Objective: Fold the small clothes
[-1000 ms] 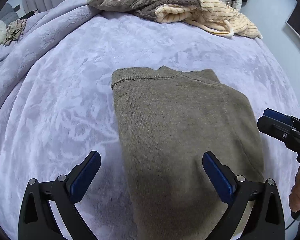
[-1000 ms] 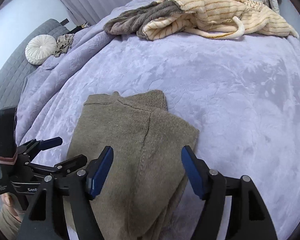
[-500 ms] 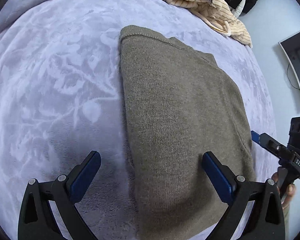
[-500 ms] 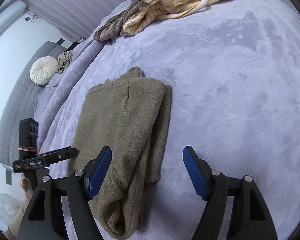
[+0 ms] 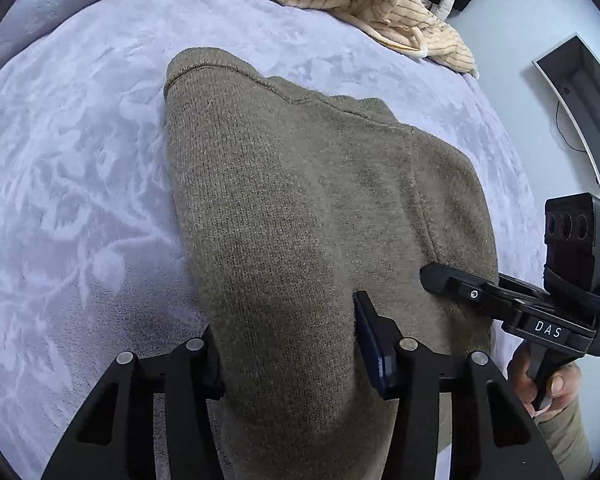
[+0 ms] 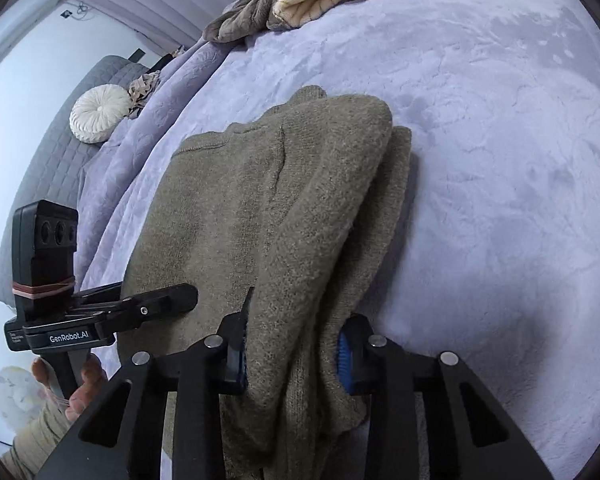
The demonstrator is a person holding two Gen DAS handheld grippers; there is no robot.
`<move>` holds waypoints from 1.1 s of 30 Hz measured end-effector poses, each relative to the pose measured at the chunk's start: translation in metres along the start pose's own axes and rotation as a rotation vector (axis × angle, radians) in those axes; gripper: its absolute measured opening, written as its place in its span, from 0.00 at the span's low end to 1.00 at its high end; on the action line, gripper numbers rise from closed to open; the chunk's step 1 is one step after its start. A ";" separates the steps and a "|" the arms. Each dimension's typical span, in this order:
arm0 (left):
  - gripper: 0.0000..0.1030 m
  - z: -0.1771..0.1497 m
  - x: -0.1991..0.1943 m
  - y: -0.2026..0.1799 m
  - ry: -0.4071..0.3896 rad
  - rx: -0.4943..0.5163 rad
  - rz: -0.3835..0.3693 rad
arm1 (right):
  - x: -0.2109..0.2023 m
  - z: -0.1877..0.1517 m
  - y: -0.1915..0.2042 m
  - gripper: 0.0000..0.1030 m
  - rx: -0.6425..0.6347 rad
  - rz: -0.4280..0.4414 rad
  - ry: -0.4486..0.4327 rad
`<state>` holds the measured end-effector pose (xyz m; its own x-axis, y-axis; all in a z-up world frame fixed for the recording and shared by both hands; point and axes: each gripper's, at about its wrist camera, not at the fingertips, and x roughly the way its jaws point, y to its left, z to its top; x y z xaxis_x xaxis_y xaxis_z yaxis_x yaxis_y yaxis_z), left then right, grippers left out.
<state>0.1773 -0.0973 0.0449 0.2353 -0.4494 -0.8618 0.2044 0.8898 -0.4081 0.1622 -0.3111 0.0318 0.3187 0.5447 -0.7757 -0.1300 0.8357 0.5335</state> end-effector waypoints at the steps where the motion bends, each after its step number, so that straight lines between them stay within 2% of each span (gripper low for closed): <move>1: 0.48 0.000 -0.002 0.000 -0.005 0.004 0.006 | -0.002 0.001 0.003 0.33 -0.004 -0.006 0.000; 12: 0.45 -0.009 -0.031 -0.014 -0.049 0.037 0.049 | -0.024 -0.004 0.053 0.32 -0.079 -0.101 -0.019; 22: 0.45 -0.048 -0.072 -0.022 -0.083 0.046 0.064 | -0.051 -0.032 0.086 0.32 -0.114 -0.130 -0.044; 33: 0.45 -0.101 -0.104 -0.030 -0.109 0.064 0.091 | -0.073 -0.082 0.122 0.32 -0.149 -0.148 -0.065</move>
<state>0.0512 -0.0693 0.1162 0.3570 -0.3765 -0.8549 0.2369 0.9218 -0.3070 0.0463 -0.2428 0.1256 0.4039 0.4136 -0.8160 -0.2126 0.9100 0.3560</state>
